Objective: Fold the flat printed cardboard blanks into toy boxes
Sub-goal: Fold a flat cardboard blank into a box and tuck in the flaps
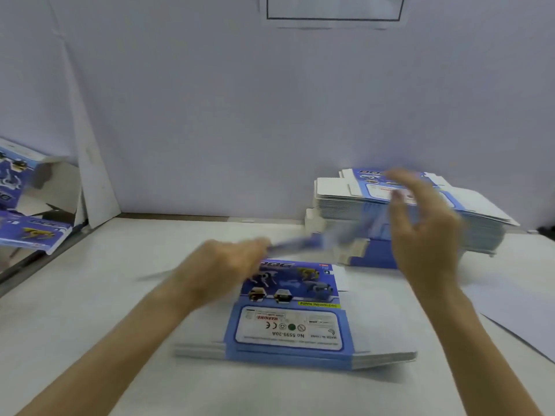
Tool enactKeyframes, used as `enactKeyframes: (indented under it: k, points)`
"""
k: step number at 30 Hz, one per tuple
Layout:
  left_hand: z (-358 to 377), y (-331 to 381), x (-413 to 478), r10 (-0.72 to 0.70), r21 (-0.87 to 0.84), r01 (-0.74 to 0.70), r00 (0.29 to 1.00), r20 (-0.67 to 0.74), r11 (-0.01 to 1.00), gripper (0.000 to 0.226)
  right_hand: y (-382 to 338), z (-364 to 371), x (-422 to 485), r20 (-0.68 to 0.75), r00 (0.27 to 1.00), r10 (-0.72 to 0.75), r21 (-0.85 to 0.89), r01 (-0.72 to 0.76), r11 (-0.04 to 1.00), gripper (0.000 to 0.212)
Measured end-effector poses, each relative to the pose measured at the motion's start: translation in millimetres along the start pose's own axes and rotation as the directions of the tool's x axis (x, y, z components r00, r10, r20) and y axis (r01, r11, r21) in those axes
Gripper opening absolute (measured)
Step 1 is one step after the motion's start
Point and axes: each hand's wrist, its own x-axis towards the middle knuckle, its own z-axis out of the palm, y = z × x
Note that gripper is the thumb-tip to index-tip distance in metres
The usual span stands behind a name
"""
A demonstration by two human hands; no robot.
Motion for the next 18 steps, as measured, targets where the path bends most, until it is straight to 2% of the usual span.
enactKeyframes:
  k: [1,2,3,4,5,6,8,10,12,13,16,18]
  points:
    - [-8.7,-9.9,8.2,-0.1,0.023,0.102,0.991,-0.084,0.994,0.01,-2.7,-6.6,8.8,-0.159,0.987,-0.001,0.01,0.003,1.0,0.031]
    - [-16.1,-16.5,16.9,-0.249,-0.006,0.252,0.953,-0.17,0.968,0.011,-3.8,-10.9,16.3,-0.232,0.972,0.044,0.044,-0.035,0.998,0.035]
    - [-21.9,-20.1,25.6,-0.415,-0.102,0.403,0.874,-0.252,0.91,0.012,-6.4,-12.0,22.2,-0.228,0.962,0.15,0.117,-0.126,0.985,0.039]
    - [-25.3,-20.7,32.7,-0.568,-0.252,0.511,0.767,-0.299,0.822,0.017,-10.9,-10.2,24.8,-0.137,0.949,0.285,0.195,-0.256,0.947,0.041]
    - [-25.2,-17.9,39.0,-0.683,-0.429,0.545,0.662,-0.307,0.721,0.025,-14.9,-5.5,24.8,0.008,0.916,0.402,0.219,-0.394,0.893,0.045]
    - [-23.6,-13.2,45.3,-0.774,-0.597,0.531,0.573,-0.269,0.601,0.031,-17.1,0.3,22.1,0.154,0.868,0.473,0.186,-0.496,0.849,0.051]
    - [-17.4,-3.2,55.4,-0.876,-0.805,0.468,0.466,-0.126,0.365,0.036,-20.0,11.3,13.6,0.359,0.78,0.513,0.124,-0.585,0.802,0.059]
    - [-8.8,3.3,56.5,-0.911,-0.896,0.413,0.411,0.02,0.167,0.034,-19.6,20.5,6.5,0.425,0.748,0.51,0.169,-0.619,0.767,0.049]
    - [1.2,6.6,50.8,-0.897,-0.934,0.357,0.408,0.171,-0.015,0.027,-14.2,26.0,3.3,0.433,0.74,0.514,0.244,-0.645,0.724,0.045]
    - [6.0,7.7,47.5,-0.882,-0.929,0.362,0.412,0.229,-0.072,0.028,-11.1,28.2,1.1,0.43,0.745,0.51,0.268,-0.645,0.715,0.048]
    - [16.2,6.8,39.2,-0.863,-0.9,0.41,0.391,0.319,-0.147,0.043,-8.2,33.8,-5.1,0.444,0.768,0.462,0.295,-0.612,0.734,0.039]
    - [20.3,5.8,37.5,-0.84,-0.899,0.391,0.404,0.362,-0.2,0.044,-5.8,36.2,-7.8,0.477,0.747,0.463,0.381,-0.651,0.657,0.034]
